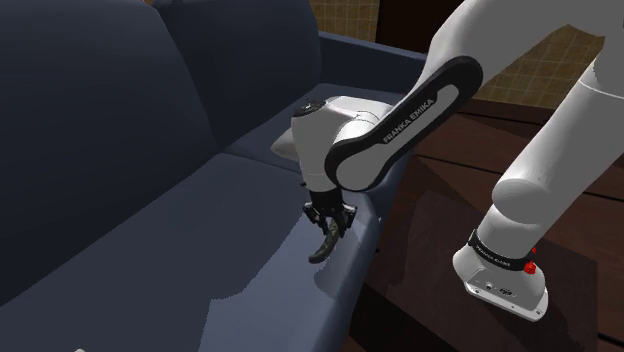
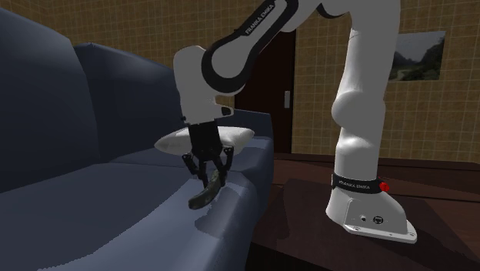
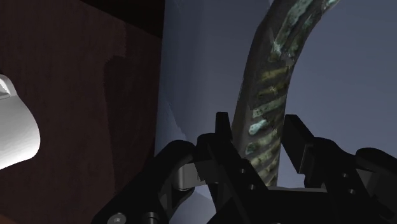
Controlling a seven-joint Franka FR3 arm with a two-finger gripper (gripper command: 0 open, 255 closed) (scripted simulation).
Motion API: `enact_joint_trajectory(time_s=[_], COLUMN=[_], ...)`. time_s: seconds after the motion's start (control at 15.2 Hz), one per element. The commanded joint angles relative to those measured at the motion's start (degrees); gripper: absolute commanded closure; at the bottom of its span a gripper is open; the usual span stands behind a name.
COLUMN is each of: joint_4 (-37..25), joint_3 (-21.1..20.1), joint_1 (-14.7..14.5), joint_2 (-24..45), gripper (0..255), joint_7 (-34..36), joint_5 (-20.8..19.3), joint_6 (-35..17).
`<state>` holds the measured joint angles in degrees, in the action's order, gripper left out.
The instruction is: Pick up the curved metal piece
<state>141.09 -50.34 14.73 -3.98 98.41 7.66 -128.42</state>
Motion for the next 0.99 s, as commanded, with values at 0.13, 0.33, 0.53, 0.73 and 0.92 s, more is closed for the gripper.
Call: enact_joint_trajectory(time_s=[0.13, 0.33, 0.53, 0.73, 0.92], joint_4=[-1.11, -2.04, -3.09, -4.24, -4.70], joint_3=[0.61, 1.31, 2.10, 2.92, 3.25], joint_1=[-0.39, -0.78, -1.16, -1.50, -1.63], joint_2=[-3.13, -5.48, -7.58, -9.45, -10.11], gripper=[255, 255, 255, 255, 255], joint_7=[-1.85, -3.09, -4.09, -4.90, -5.16], joint_5=[2.46, 4.04, 5.26, 6.18, 6.47], joint_6=[3.43, 6.18, 8.91, 11.61, 12.64])
